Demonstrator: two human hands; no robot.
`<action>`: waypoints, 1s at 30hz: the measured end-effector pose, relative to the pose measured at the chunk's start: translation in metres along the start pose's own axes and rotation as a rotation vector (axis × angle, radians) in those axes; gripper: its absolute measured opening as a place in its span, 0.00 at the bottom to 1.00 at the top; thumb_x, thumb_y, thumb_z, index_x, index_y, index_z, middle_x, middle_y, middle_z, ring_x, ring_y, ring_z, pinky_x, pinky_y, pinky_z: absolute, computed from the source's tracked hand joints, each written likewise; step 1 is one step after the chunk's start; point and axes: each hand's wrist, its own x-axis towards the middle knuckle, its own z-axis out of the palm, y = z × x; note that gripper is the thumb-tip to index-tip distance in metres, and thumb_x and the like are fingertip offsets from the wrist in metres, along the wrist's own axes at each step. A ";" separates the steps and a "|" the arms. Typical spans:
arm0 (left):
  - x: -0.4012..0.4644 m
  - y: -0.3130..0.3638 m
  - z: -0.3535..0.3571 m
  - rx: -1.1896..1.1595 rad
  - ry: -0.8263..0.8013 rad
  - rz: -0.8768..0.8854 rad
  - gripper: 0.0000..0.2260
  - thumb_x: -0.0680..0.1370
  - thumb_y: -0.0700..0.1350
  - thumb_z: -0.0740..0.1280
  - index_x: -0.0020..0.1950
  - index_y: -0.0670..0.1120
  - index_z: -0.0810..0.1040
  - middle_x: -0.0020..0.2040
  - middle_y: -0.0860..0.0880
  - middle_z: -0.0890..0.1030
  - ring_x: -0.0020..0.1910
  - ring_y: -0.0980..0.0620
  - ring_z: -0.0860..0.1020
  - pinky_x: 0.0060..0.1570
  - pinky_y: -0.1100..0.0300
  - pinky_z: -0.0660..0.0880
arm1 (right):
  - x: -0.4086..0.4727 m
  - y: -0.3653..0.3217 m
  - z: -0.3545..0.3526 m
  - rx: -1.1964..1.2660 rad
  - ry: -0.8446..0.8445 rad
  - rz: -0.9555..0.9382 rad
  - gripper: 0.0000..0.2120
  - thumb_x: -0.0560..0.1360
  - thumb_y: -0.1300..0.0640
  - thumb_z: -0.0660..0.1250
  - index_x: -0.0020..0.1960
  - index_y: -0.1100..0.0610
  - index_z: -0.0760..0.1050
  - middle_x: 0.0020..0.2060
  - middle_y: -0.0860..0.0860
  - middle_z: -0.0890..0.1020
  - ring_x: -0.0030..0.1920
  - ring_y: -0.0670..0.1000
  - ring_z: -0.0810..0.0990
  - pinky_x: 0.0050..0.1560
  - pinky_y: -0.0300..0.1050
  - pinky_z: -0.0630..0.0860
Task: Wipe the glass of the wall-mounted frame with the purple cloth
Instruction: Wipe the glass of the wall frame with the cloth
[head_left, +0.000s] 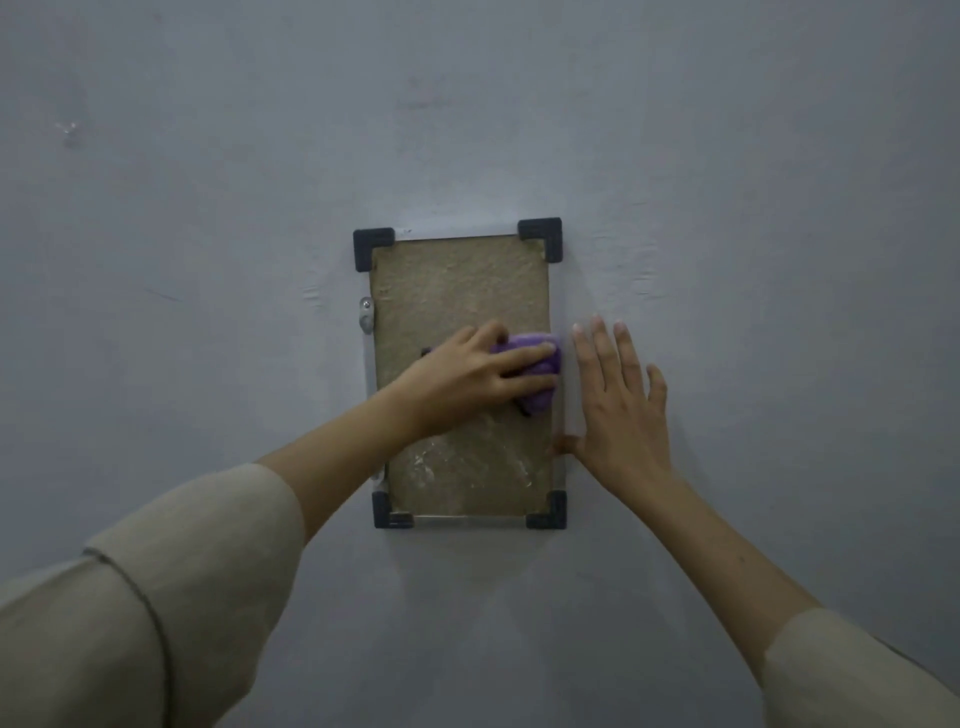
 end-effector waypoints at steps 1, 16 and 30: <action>-0.001 -0.006 -0.003 0.031 -0.004 0.027 0.29 0.68 0.36 0.72 0.68 0.49 0.72 0.68 0.42 0.73 0.53 0.38 0.75 0.48 0.45 0.77 | 0.000 0.000 -0.001 -0.006 -0.008 -0.002 0.60 0.61 0.42 0.76 0.76 0.54 0.38 0.76 0.54 0.42 0.76 0.55 0.39 0.71 0.62 0.51; -0.018 -0.012 -0.004 -0.003 0.094 -0.372 0.25 0.72 0.35 0.69 0.68 0.47 0.72 0.68 0.41 0.72 0.53 0.36 0.73 0.48 0.43 0.77 | 0.002 -0.002 -0.007 -0.010 -0.022 -0.049 0.60 0.60 0.42 0.77 0.75 0.46 0.36 0.76 0.53 0.42 0.75 0.56 0.39 0.70 0.65 0.52; -0.033 -0.011 -0.004 -0.010 0.088 -0.448 0.26 0.72 0.34 0.68 0.69 0.48 0.71 0.70 0.42 0.70 0.52 0.36 0.73 0.48 0.42 0.76 | 0.004 -0.005 -0.010 -0.010 -0.033 -0.056 0.61 0.58 0.43 0.78 0.76 0.47 0.39 0.77 0.54 0.43 0.76 0.56 0.40 0.69 0.67 0.53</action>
